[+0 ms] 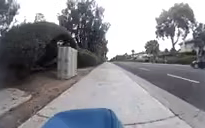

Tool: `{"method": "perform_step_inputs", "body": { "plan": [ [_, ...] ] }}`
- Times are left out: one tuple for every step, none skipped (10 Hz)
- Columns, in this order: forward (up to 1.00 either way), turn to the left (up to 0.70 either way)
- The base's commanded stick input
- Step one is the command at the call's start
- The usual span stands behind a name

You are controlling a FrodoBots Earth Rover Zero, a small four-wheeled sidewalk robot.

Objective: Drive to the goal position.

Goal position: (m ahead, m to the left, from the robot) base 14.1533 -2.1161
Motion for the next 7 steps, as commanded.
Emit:
{"method": "perform_step_inputs", "body": {
  "plan": [
    [1.00,0.00],
    [1.00,0.00],
    [1.00,0.00],
    [1.00,0.00],
    [1.00,0.00],
    [1.00,0.00],
    [1.00,0.00]
  ]
}}
